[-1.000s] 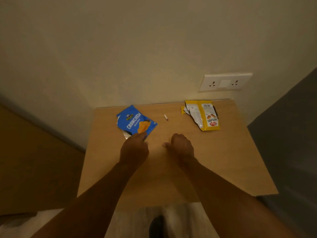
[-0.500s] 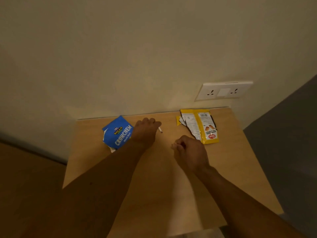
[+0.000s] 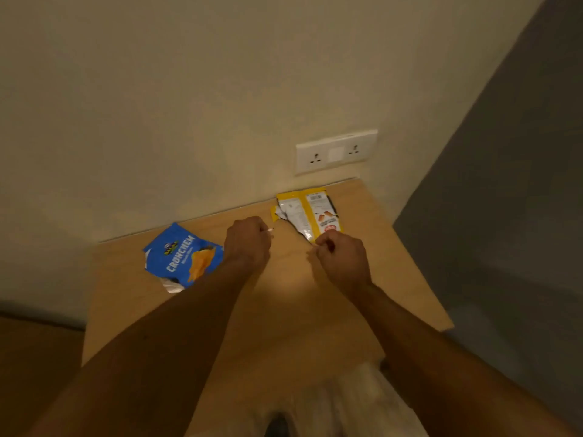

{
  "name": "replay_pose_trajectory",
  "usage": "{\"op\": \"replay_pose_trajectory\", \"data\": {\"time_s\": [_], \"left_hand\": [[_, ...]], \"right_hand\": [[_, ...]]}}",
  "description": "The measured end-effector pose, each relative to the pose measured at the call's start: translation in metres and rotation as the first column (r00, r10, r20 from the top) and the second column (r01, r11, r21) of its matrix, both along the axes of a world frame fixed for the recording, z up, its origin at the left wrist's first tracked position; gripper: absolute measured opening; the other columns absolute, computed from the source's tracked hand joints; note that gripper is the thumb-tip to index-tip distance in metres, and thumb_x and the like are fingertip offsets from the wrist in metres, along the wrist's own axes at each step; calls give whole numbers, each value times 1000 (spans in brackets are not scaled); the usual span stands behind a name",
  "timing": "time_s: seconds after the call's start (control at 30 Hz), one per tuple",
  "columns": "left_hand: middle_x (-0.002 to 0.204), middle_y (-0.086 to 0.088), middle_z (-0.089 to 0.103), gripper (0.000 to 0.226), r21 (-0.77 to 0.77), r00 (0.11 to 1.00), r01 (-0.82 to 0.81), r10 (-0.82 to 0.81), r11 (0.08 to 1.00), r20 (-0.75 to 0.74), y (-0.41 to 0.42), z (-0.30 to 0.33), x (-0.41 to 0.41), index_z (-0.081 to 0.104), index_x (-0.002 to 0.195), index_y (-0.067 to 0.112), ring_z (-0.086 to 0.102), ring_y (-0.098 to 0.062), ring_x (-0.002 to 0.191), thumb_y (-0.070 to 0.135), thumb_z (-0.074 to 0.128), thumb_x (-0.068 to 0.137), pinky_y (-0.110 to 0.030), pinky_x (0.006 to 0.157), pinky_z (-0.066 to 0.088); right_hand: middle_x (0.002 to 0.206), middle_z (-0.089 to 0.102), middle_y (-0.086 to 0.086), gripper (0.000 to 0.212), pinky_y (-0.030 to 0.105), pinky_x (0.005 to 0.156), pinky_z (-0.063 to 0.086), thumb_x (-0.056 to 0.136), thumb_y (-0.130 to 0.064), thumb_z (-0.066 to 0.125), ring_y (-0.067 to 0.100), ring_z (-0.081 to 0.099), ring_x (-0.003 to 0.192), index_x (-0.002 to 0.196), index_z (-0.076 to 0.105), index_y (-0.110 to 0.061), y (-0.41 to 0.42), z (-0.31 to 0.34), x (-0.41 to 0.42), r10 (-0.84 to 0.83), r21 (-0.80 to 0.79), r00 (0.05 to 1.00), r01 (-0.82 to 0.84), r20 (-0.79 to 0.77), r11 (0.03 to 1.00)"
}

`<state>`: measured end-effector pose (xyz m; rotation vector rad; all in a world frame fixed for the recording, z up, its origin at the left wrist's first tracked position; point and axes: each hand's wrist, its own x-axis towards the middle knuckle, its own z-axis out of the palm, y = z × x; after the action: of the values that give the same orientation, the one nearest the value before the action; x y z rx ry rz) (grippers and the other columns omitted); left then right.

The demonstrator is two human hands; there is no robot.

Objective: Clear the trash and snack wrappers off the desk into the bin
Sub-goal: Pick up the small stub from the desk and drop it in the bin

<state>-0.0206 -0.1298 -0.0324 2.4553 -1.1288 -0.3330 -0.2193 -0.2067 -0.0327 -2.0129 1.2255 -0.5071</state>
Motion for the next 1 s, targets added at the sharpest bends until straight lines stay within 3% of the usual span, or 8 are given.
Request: {"op": "replay_pose_trajectory", "data": {"time_s": [0.27,0.4,0.53,0.67,0.73,0.8,0.87,1.0], "left_hand": [[98,-6,78,12,-198,953,83,-136,977,-269,-90,46,-201,79,93,18,70,-23,96,25,70,88,-25,75,45],[102,-2,79,17,-215,910,238,-295,947,-292,-105,17,-321,79,95,20,70,-22,98,14,66,87,-30,90,53],[96,0,78,12,-242,874,346,-405,907,-268,-101,-32,-415,76,93,21,70,-21,90,17,66,89,-31,83,56],[93,3,76,13,-241,851,424,-475,873,-223,-92,-99,-470,73,97,23,69,-17,84,18,65,88,-28,77,53],[92,5,75,14,-186,831,482,-514,856,-214,-82,-139,-481,71,99,25,67,-13,82,22,64,89,-25,73,50],[92,5,74,10,-112,830,482,-494,869,-260,-69,-182,-483,69,98,26,68,-15,84,25,65,89,-31,76,56],[96,-1,74,9,-45,847,424,-414,904,-334,-59,-215,-481,70,98,23,69,-20,89,22,69,89,-41,82,59],[96,0,76,13,65,890,364,-326,929,-318,-53,-257,-494,73,99,23,70,-19,90,21,73,86,-40,82,60]], "right_hand": [[88,77,0,10,29,75,52,85,-14,70,23,72,88,91,77,-18,-47,34,-196,-390,27,918,389,70,921],[91,77,4,13,32,74,52,88,-18,67,26,70,87,96,77,-17,-42,-1,-309,-538,41,843,538,-10,842],[89,76,7,14,28,71,47,91,-22,65,22,63,78,89,76,-14,-17,-72,-397,-702,89,708,706,-72,703],[84,75,7,22,29,65,53,92,-20,57,21,64,69,81,75,-16,8,-158,-438,-708,164,670,742,-224,650],[79,73,6,22,24,55,46,93,-21,59,14,60,59,74,71,-22,15,-198,-450,-679,215,676,736,-286,642],[95,77,5,16,24,60,43,95,-23,61,19,70,76,92,77,-21,18,-236,-460,-662,300,690,723,-292,622],[115,75,6,28,25,71,44,96,-20,60,25,70,97,119,75,-21,18,-261,-468,-669,365,686,724,-288,585],[119,74,8,32,24,71,45,95,-15,59,16,61,85,125,70,-19,20,-289,-489,-651,352,700,712,-294,607]]}}
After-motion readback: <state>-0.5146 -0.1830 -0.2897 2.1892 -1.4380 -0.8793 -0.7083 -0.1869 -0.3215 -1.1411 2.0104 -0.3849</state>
